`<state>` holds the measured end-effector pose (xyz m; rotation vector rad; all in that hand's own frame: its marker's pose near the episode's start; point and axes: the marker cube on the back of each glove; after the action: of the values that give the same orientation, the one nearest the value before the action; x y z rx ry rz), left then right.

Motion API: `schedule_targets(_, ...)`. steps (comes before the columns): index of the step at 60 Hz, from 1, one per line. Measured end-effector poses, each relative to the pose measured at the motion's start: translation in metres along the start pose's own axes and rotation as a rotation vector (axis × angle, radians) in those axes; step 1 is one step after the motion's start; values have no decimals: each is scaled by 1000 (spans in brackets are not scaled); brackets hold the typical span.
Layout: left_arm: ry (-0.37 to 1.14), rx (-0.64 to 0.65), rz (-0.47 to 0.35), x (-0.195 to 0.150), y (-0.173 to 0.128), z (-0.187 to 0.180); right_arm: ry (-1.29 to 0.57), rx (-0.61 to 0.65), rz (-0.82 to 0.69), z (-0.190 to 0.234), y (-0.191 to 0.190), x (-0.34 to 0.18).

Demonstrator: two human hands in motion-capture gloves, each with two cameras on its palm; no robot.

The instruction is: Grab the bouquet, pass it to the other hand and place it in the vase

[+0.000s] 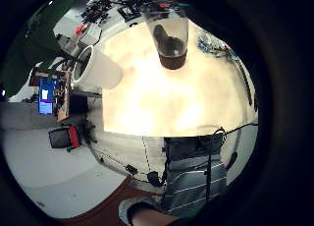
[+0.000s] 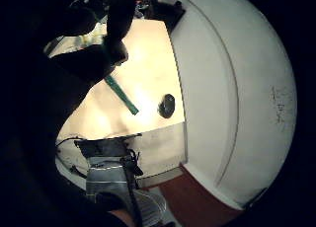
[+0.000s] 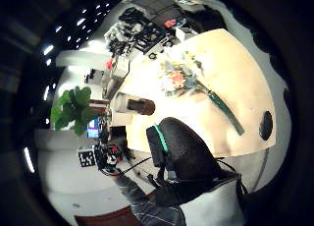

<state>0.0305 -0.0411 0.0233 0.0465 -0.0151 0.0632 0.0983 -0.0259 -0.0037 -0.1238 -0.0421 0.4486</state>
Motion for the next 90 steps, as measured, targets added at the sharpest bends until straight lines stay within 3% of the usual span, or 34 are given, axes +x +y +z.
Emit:
schedule_targets(4, 8, -14, -5, 3, 3, 2, 2, 107, -32, 16, -34, 17)
schedule_targets(10, 4, -27, 14, 6, 5, 4, -12, 54, 23, 45, -54, 38)
schedule_targets(14, 21, -44, 27, 13, 22, -3, -19, -82, 102, 68, -54, 49)
schedule_targets(19, 25, -37, 29, 14, 16, 1, -5, 52, 39, 84, -49, 55)
schedule_targets(25, 39, -34, 52, 19, 29, -6, -9, 42, 99, 113, -41, 63)
schedule_targets(35, 19, -66, 0, 0, -9, 25, 48, -91, 183, 172, -45, 77)
schedule_targets(40, 30, -63, 11, 8, 17, 9, 104, -118, 324, 195, -52, 87)
schedule_targets(44, 43, -18, 72, 22, 56, -22, 127, -152, 290, 210, -53, 87)
schedule_targets(48, 26, -52, 35, 9, 29, 0, 158, -161, 168, 216, -51, 80)
schedule_targets(52, 35, -45, 45, 13, 42, -9, 170, -58, 59, 217, -58, 73)
schedule_targets(57, 32, -71, 15, 3, 15, 12, 140, 12, 68, 221, -60, 69)
schedule_targets(61, 39, -51, 28, 7, 19, 8, 158, -23, 78, 227, -54, 63)
schedule_targets(65, 29, -68, 0, 1, -3, 26, 191, -54, 99, 232, -54, 59)
schedule_targets(69, 25, -69, 21, 7, 15, 13, 237, 24, 176, 228, -60, 61)
schedule_targets(74, 11, -93, -5, 1, 9, 17, 167, 61, 189, 222, -58, 57)
schedule_targets(81, 38, -38, 25, 12, 39, -14, 51, 469, 131, 197, -83, 51)
schedule_targets(84, 42, -36, 8, 11, 37, -16, -2, 597, 107, 181, -90, 47)
schedule_targets(90, 77, 38, 48, 29, 62, -51, -123, 698, 74, 156, -88, 42)
